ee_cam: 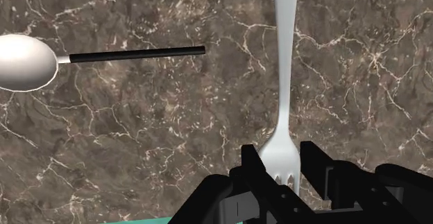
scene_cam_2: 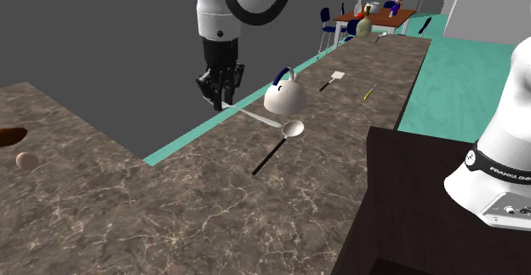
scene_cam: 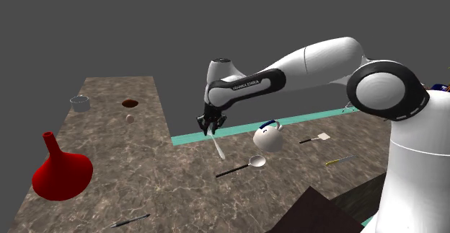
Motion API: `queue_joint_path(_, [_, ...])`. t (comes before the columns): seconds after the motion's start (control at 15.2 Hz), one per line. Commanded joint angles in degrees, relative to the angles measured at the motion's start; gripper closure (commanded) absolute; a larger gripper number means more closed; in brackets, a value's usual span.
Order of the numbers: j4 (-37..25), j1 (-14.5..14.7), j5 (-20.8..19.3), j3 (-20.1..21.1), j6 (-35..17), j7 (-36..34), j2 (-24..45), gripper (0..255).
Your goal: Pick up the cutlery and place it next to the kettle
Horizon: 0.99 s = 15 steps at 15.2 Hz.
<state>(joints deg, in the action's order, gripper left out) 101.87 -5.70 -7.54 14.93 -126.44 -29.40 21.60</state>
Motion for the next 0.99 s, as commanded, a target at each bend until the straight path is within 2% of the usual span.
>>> queue_joint_path(0.0, [-0.5, -1.8, 0.5, -0.6, 0.3, 2.8, 0.1, 255])
queue_joint_path(0.46, [-5.4, -7.5, 1.5, -2.8, 1.9, 11.4, 3.1, 255])
queue_joint_path(0.92, [-14.2, -12.6, 2.2, -4.7, 5.2, 19.3, 8.6, 255])
